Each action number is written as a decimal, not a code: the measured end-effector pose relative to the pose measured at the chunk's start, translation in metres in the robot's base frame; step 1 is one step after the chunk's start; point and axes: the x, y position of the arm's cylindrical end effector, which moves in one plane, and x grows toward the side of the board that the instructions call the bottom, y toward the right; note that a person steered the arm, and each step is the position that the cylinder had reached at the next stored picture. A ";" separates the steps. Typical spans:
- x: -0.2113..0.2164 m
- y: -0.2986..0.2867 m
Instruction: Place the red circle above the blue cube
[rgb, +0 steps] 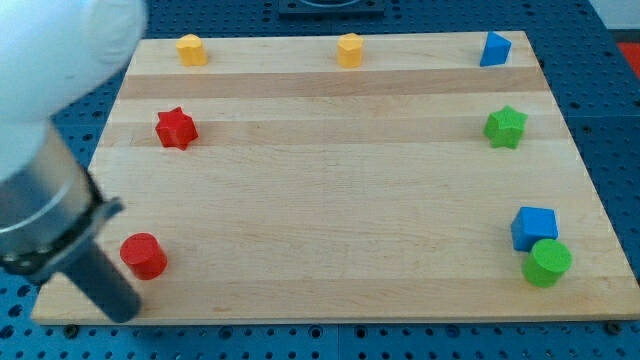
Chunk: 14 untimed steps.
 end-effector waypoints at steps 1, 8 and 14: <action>-0.020 -0.020; -0.103 0.142; -0.128 0.291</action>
